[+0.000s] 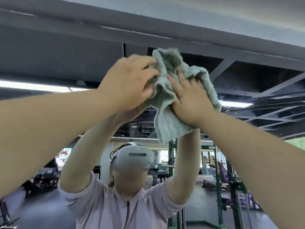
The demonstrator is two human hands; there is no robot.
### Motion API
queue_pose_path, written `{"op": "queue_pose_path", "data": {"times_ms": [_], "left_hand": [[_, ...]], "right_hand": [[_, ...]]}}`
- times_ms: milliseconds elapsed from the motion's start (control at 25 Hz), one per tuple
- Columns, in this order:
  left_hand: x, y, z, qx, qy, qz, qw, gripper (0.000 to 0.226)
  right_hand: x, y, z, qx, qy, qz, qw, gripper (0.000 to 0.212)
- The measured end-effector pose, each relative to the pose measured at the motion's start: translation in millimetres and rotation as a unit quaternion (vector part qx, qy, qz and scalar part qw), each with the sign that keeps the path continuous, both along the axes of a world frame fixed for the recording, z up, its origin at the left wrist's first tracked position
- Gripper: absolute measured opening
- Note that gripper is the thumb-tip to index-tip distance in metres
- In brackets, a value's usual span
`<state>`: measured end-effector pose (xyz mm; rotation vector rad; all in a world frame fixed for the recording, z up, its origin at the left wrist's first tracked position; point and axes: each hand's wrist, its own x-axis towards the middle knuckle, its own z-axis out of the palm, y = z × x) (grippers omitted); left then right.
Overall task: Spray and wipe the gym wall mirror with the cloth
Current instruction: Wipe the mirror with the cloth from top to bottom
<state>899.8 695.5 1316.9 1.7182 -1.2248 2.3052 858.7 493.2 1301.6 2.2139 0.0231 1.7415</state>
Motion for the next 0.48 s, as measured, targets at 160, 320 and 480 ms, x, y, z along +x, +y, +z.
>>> {"op": "queue_pose_path", "data": {"times_ms": [160, 320, 480], "left_hand": [[-6.2, -13.6, 2.4, 0.065, -0.089, -0.018, 0.994, 0.036], [-22.8, -37.0, 7.3, 0.057, 0.112, 0.044, 0.991, 0.041], [-35.4, -54.3, 14.2, -0.097, 0.105, 0.201, 0.969, 0.031]], "right_hand": [[-23.4, -9.1, -5.2, -0.031, 0.065, 0.044, 0.996, 0.063], [-34.7, -28.0, -20.0, -0.049, 0.010, 0.105, 0.993, 0.056], [-38.8, -57.2, -18.7, -0.131, -0.186, -0.043, 0.973, 0.041]]}}
